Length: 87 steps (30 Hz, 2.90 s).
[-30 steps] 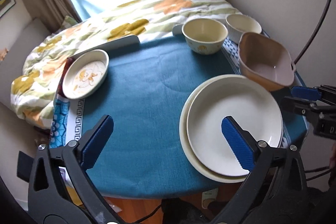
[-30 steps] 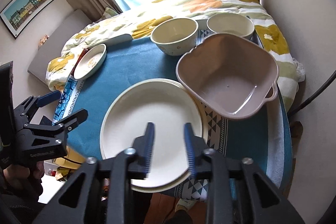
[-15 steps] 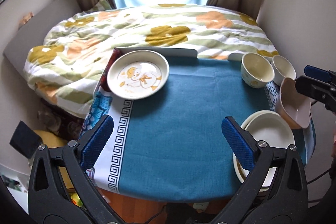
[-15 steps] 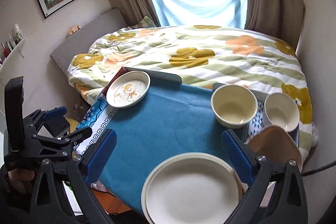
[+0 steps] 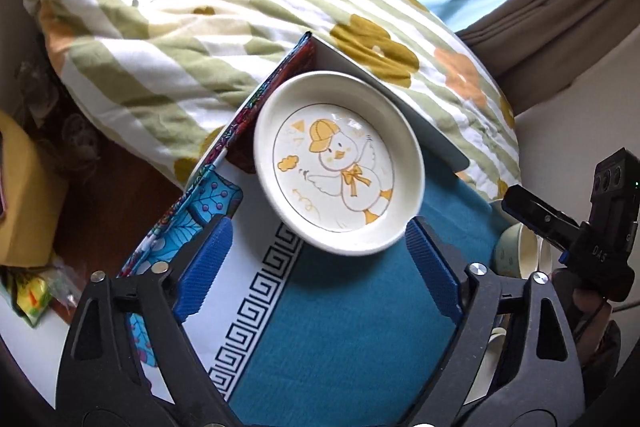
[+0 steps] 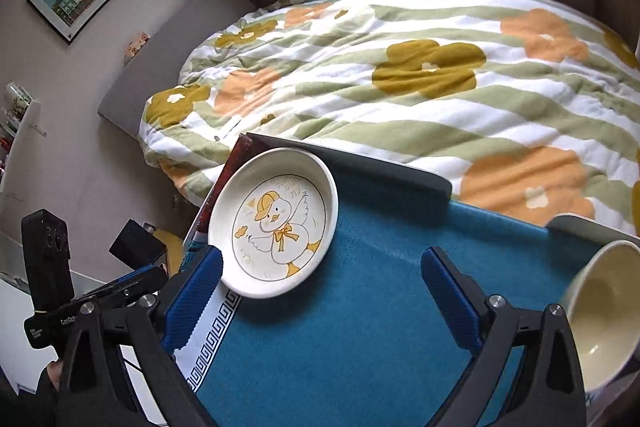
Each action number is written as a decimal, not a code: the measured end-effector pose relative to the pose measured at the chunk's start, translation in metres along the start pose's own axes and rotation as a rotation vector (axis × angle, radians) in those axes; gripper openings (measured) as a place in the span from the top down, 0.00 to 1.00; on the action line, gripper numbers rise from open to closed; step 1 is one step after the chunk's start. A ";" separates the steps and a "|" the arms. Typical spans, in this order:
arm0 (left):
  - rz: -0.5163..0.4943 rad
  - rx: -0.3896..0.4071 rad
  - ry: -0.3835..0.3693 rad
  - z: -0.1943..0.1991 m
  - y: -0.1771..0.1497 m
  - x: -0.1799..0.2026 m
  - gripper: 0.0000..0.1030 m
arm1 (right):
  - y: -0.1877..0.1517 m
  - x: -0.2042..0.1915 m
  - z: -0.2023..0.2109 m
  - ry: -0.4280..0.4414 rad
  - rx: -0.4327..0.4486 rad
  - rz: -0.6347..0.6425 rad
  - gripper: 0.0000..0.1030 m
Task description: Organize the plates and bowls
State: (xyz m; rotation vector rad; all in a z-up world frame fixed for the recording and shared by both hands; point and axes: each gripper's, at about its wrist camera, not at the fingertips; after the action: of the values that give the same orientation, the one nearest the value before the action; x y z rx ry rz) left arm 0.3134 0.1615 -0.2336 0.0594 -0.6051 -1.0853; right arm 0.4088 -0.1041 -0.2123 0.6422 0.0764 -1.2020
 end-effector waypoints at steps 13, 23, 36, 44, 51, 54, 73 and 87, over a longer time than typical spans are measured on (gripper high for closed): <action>0.012 -0.128 0.029 -0.076 0.030 -0.032 0.75 | 0.030 0.000 -0.098 -0.020 -0.148 0.060 0.66; -0.026 -0.124 0.056 -0.079 0.031 -0.030 0.87 | 0.034 -0.001 -0.104 -0.043 -0.145 0.080 0.87; -0.111 -0.074 0.074 -0.047 0.015 -0.007 0.87 | 0.017 -0.006 -0.061 -0.026 -0.060 0.077 0.87; -0.236 0.004 0.043 0.011 -0.023 0.050 0.87 | -0.034 -0.002 0.030 -0.043 0.064 0.061 0.87; -0.384 0.009 -0.022 0.050 -0.094 0.118 0.87 | -0.112 0.018 0.124 -0.102 0.150 -0.004 0.87; -0.437 -0.011 -0.054 0.056 -0.132 0.146 0.87 | -0.150 0.032 0.158 -0.143 0.172 -0.038 0.87; -0.580 -0.229 -0.098 0.006 -0.280 0.193 0.86 | -0.296 0.108 0.192 -0.249 0.123 -0.226 0.87; -0.654 -0.241 -0.064 -0.033 -0.280 0.203 0.86 | -0.305 0.122 0.181 -0.301 0.157 -0.221 0.87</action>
State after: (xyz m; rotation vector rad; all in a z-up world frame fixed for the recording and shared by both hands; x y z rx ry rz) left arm 0.1683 -0.1520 -0.2666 0.0112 -0.5175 -1.7940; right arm 0.1364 -0.3603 -0.2387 0.5924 -0.2067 -1.5177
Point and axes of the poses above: each gripper's, at about its wrist camera, not at the fingertips, and z roughly against the way its jaws point, x to its right, y to its top, and after that the axes turned 2 degrees about -y, right-handed
